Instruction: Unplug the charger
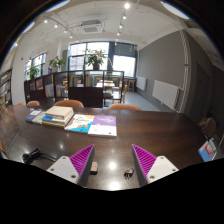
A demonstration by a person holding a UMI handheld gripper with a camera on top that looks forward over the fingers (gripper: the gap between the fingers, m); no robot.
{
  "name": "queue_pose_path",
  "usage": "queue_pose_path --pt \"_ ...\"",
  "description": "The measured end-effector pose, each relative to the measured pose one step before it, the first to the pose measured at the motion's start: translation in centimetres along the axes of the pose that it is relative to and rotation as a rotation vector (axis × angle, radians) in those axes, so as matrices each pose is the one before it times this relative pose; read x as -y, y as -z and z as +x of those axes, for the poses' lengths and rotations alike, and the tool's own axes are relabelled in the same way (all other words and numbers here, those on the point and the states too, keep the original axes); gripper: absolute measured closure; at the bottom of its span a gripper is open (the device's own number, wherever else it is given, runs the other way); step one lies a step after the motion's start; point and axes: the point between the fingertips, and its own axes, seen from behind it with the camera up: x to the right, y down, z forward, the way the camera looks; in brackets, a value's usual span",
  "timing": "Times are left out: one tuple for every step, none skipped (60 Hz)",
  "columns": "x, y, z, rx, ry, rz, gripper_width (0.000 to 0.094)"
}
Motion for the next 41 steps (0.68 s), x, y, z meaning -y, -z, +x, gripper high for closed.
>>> queue_pose_path --pt "0.174 0.568 -0.377 -0.00234 0.0004 0.00249 0.0219" --pt "0.117 0.724 -0.422 -0.00103 0.0 0.00237 0.0215" --pt "0.099 0.714 -0.504 0.00036 -0.0002 0.00252 0.0219" --pt "0.035 0.722 -0.513 0.00134 -0.0008 0.00285 0.0218" --pt "-0.052 0.712 -0.556 0.00198 -0.0012 0.00132 0.0216" --pt "-0.139 0.694 -0.591 0.00306 -0.0021 -0.00014 0.0219" --pt "-0.189 0.674 -0.618 0.00474 -0.0025 -0.00159 0.0218" --pt "-0.24 0.668 -0.636 0.00568 -0.0019 -0.00178 0.0217" --pt "-0.346 0.811 -0.639 0.00481 -0.0026 -0.00091 0.0219" --pt "-0.287 0.55 -0.599 0.00293 -0.0014 -0.00203 0.022" --pt "-0.293 0.629 -0.559 0.00203 -0.0011 -0.00309 0.022" --pt "-0.33 0.565 -0.534 0.00082 -0.0009 -0.00404 0.0219" --pt "-0.392 0.543 -0.492 0.00005 -0.0004 -0.0045 0.022" --pt "-0.389 0.522 -0.476 -0.00041 0.0009 -0.00359 0.0223" --pt "-0.421 0.528 -0.478 -0.0007 0.0019 -0.00324 0.0222" --pt "-0.453 0.504 -0.466 -0.00098 0.0023 -0.00485 0.0222" --pt "-0.587 0.604 -0.5 -0.00129 0.0009 -0.00431 0.022" --pt "-0.418 0.473 -0.411 -0.00131 -0.0012 -0.00467 0.0224" --pt "-0.423 0.454 -0.441 -0.00145 0.0001 -0.00545 0.0225" --pt "-0.474 0.369 -0.45 -0.00149 0.004 -0.00547 0.022" --pt "-0.428 0.403 -0.444 -0.00019 0.0046 -0.00608 0.0223" --pt "-0.399 0.356 -0.462 0.00109 0.002 -0.00483 0.0224" --pt "-0.386 0.35 -0.444 0.00219 -0.0001 -0.00307 0.0216" --pt "-0.318 0.332 -0.5 0.00256 -0.0014 -0.00135 0.022" --pt "-0.307 0.347 -0.439 0.0022 -0.0007 -0.00137 0.022" --pt "-0.327 0.251 -0.44 0.00178 0.0001 -0.0029 0.0219" --pt "-0.296 0.357 -0.468 0.00056 -0.001 -0.00362 0.0222" --pt "-0.271 0.316 -0.368 0.00077 -0.0023 -0.00138 0.0222" --pt "-0.259 0.279 -0.3 -0.00027 -0.0023 -0.0006 0.0223" --pt "-0.237 0.306 -0.286 -0.0008 -0.0024 -0.00098 0.0222" --pt "-0.277 0.261 -0.275 -0.00085 -0.0026 -0.00214 0.0223" --pt "-0.263 0.239 -0.252 -0.00052 -0.0021 -0.00257 0.0221" --pt "-0.113 0.3 -0.278 -0.00145 -0.0004 -0.00377 0.0224" --pt "-0.19 0.247 -0.203 0.0002 0.0001 -0.00131 0.0223" --pt "-0.132 0.202 -0.179 0.00151 0.0012 -0.00142 0.0221" --pt "-0.124 0.172 -0.19 0.00162 0.0023 -0.00175 0.0224" --pt "-0.124 0.15 -0.212 0.00106 0.0025 -0.00143 0.0223" --pt "-0.126 0.174 -0.18 -0.0006 0.0034 -0.00143 0.0221" --pt "-0.122 0.14 -0.11 -0.00177 0.0041 -0.00133 0.0224" --pt "-0.09 0.138 -0.102 -0.0018 0.0043 -0.0009 0.0221" --pt "-0.1 0.102 -0.087 -0.00161 0.004 -0.00082 0.022"
